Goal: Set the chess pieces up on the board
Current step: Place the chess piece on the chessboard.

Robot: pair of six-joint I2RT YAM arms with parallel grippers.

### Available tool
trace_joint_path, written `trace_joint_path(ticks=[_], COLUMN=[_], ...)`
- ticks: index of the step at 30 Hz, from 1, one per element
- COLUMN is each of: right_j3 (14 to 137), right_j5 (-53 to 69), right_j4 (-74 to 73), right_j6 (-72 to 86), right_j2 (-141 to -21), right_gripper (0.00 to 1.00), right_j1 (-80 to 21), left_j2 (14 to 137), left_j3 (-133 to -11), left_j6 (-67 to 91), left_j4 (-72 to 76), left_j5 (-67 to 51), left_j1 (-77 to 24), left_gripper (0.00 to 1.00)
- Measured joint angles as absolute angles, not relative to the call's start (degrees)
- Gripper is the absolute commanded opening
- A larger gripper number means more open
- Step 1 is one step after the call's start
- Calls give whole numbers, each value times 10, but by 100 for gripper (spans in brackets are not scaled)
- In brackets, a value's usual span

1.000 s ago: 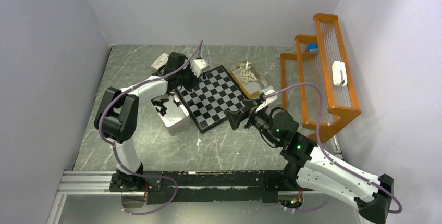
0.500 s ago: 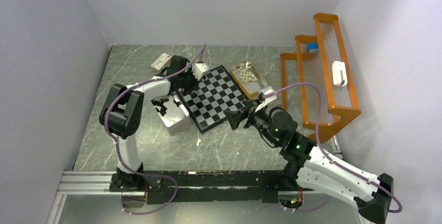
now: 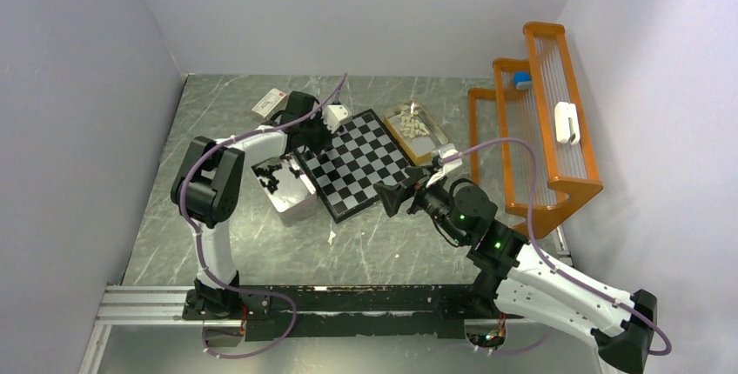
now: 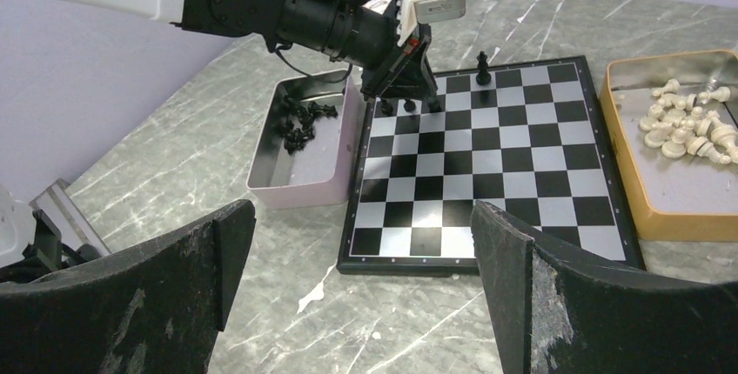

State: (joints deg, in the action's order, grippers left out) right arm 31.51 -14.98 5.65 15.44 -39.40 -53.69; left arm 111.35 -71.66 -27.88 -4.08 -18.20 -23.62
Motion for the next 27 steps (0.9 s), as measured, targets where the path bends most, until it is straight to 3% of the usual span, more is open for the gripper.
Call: trace_joint_path(ticks=[27], right_j3=[315], right_j5=[-155], right_j4=[52], right_j6=[154], right_j2=[-392], right_gripper=[100], right_j1=[-537], left_j2=[1118], left_j3=[-719], left_j6=[-293], left_j4=[-41], left_j5=[-166], left_j1=[-236], left_gripper=[18])
